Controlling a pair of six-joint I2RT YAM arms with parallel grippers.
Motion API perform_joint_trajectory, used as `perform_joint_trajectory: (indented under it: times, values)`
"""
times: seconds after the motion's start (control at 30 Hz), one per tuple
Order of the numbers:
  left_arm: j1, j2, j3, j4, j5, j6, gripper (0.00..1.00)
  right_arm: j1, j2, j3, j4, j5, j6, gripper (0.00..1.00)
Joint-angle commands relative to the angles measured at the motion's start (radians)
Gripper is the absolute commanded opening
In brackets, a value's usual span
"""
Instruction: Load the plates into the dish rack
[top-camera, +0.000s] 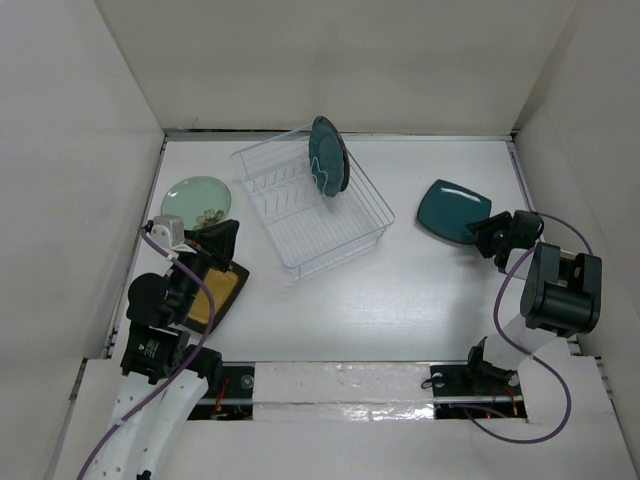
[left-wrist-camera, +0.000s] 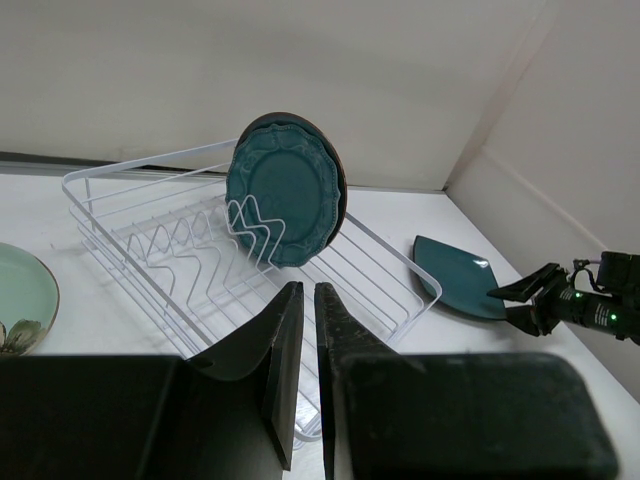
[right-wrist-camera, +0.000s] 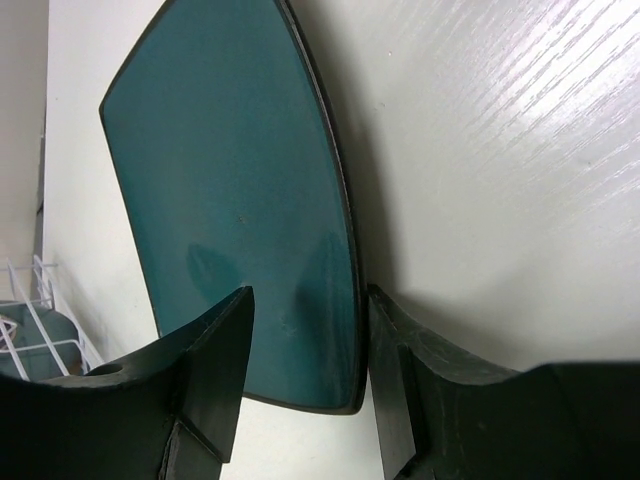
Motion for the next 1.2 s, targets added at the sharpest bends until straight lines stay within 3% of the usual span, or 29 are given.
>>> perform_joint_trajectory:
  times: [0.0,0.23,0.43,0.63,0.7,0.83,0.9,1.0,1.17]
  values:
    - [-0.003,0.002,0.005,0.045,0.004,0.009,0.08,-0.005,-0.003,-0.01,0.052,0.012,0.039,0.52]
    - [-0.003,0.002,0.004,0.049,0.01,0.008,0.08,0.007,-0.051,-0.068,0.045,-0.006,0.046,0.43]
    - [-0.003,0.0,0.004,0.049,0.009,0.008,0.08,0.102,-0.118,-0.131,0.034,-0.012,0.018,0.43]
    - [-0.003,0.0,0.002,0.052,0.012,0.005,0.08,0.033,-0.154,-0.163,0.069,-0.061,0.021,0.44]
    - [-0.003,0.002,0.001,0.052,0.012,0.005,0.08,0.033,-0.166,-0.165,0.057,-0.057,0.027,0.47]
    - [-0.003,0.006,0.001,0.054,0.015,0.003,0.08,0.022,-0.206,-0.182,0.041,0.023,0.029,0.71]
    - [-0.003,0.008,0.001,0.057,0.019,0.002,0.08,0.013,-0.183,-0.174,0.075,0.014,0.032,0.73]
    - [-0.003,0.005,0.001,0.055,0.015,0.003,0.08,0.013,-0.106,-0.134,0.104,-0.012,0.047,0.72]
    - [-0.003,0.003,0.001,0.051,0.01,0.005,0.08,0.013,-0.004,-0.11,0.217,-0.069,0.118,0.59]
